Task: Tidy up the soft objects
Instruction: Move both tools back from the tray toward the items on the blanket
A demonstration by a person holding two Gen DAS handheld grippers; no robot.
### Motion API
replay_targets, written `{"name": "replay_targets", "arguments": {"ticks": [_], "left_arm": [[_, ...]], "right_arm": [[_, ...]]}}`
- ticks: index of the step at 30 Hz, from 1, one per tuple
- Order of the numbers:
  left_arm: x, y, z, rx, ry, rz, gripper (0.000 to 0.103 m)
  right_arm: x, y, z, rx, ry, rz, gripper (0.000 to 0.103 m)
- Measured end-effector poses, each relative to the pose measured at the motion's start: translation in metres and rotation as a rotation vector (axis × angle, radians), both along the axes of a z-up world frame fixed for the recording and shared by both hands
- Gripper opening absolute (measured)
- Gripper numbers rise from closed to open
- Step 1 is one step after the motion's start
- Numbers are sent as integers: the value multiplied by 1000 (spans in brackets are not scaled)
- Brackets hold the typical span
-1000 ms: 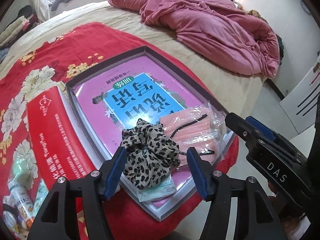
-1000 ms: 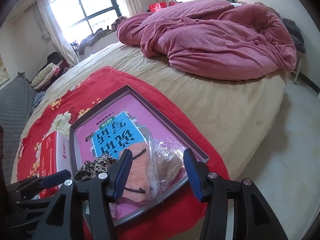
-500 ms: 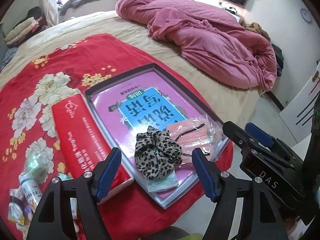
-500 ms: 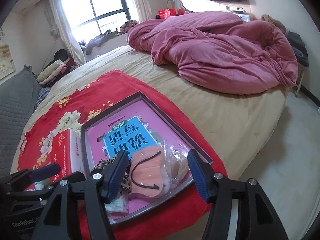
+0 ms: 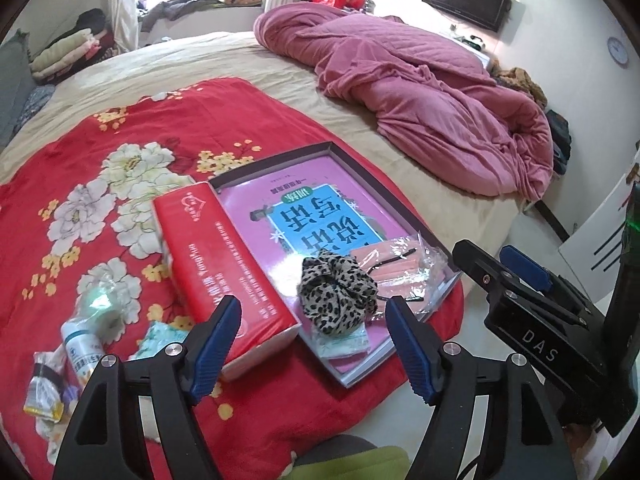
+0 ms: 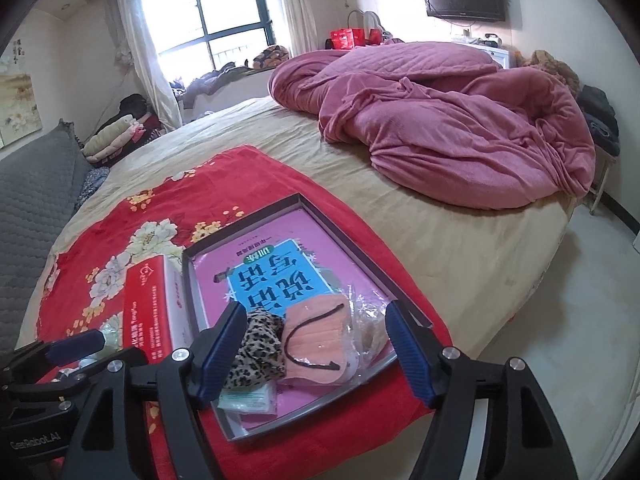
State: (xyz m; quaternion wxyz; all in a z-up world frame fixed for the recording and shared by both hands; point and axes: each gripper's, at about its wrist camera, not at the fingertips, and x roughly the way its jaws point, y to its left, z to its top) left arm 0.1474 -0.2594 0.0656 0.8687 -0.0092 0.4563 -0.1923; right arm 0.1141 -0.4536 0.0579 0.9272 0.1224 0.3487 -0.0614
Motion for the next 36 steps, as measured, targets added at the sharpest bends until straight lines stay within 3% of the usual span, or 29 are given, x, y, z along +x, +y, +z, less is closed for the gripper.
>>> {"name": "replay_targets", "arguments": {"ticks": [11,36], "left_arm": [[-16,51,14,-14,-11,71,76],[-50,192,20,-34,-8,278,77]], "right_arm": [[-7,32,25,7,-44,66,76],[-6,138,48,-5,-45,225,79]]}}
